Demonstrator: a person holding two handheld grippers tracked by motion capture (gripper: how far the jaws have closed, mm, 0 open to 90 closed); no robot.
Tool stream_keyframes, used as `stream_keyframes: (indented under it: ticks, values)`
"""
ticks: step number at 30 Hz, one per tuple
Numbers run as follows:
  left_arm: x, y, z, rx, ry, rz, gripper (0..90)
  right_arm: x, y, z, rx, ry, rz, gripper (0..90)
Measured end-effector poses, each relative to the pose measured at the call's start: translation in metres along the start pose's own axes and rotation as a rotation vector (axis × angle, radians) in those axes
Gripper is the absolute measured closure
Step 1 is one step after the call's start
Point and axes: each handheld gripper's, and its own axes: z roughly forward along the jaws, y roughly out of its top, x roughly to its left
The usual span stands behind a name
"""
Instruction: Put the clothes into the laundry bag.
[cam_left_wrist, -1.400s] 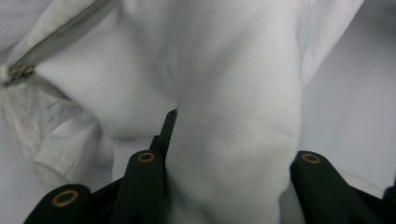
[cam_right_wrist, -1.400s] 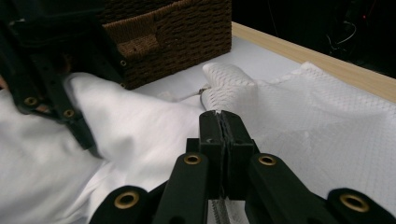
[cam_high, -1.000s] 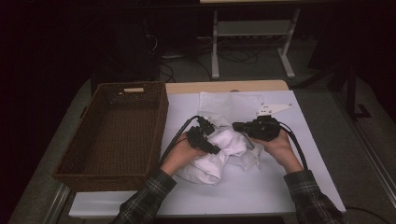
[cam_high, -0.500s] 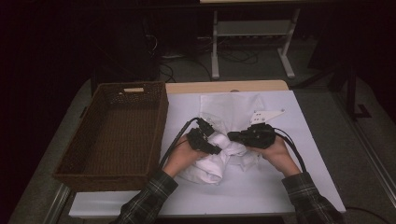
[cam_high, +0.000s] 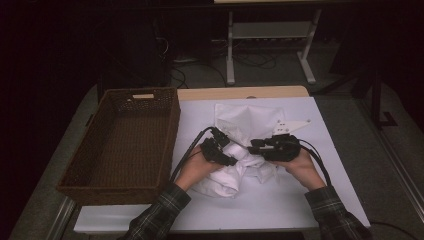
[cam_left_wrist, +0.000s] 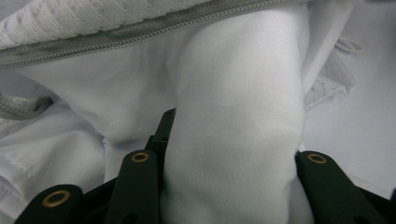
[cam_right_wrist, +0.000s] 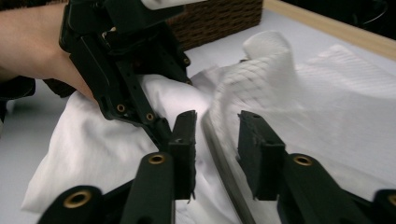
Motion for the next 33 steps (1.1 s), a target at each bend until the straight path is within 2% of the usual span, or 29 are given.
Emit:
stream_keyframes:
  ticks: [2, 3, 5, 10, 12, 14, 17, 18, 21, 24, 25, 27, 28, 33]
  values:
    - [0.000, 0.000, 0.000, 0.000, 0.000, 0.000, 57.7, -0.001, -0.002, -0.003, 0.002, -0.007, 0.003, 64.6]
    - [0.000, 0.000, 0.000, -0.003, 0.001, -0.004, 57.7, -0.006, -0.008, -0.013, 0.025, -0.037, 0.010, 63.8]
    - [0.000, 0.000, 0.001, -0.003, 0.001, -0.004, 57.8, -0.009, -0.014, -0.021, 0.019, -0.053, 0.015, 64.5]
    - [0.000, -0.001, 0.001, -0.003, -0.001, -0.006, 57.7, -0.014, -0.030, -0.033, 0.037, -0.067, 0.040, 64.7]
    - [0.000, -0.001, 0.001, 0.000, -0.002, -0.003, 57.7, -0.014, -0.033, -0.032, 0.056, -0.065, 0.045, 64.5]
    - [0.000, -0.001, 0.001, -0.001, -0.002, -0.006, 57.7, -0.013, -0.040, -0.030, 0.092, -0.075, 0.026, 64.4]
    - [0.000, -0.001, 0.001, 0.000, -0.002, -0.003, 57.8, -0.013, -0.041, -0.029, 0.086, -0.077, 0.024, 64.4]
    - [0.000, -0.001, 0.001, 0.000, -0.002, -0.004, 57.8, -0.013, -0.042, -0.023, 0.102, -0.069, 0.020, 64.4]
    - [0.001, -0.001, 0.001, 0.004, -0.002, -0.001, 57.8, -0.013, -0.042, -0.021, 0.106, -0.067, 0.019, 64.4]
    - [0.000, -0.001, 0.001, 0.001, 0.000, -0.006, 57.8, -0.016, -0.043, -0.014, 0.117, -0.058, 0.023, 67.3]
    - [0.000, 0.000, 0.001, 0.002, 0.002, -0.006, 57.9, -0.016, -0.044, -0.013, 0.117, -0.053, 0.029, 73.8]
    - [0.000, 0.000, 0.001, 0.002, 0.004, -0.006, 57.9, -0.016, -0.044, -0.013, 0.118, -0.045, 0.030, 76.9]
    - [0.000, 0.000, 0.001, 0.002, 0.004, -0.007, 58.2, -0.015, -0.044, -0.013, 0.123, -0.055, 0.016, 88.5]
    - [0.000, 0.000, -0.001, -0.006, -0.001, -0.018, 59.3, -0.015, -0.044, -0.014, 0.122, -0.047, 0.019, 90.0]
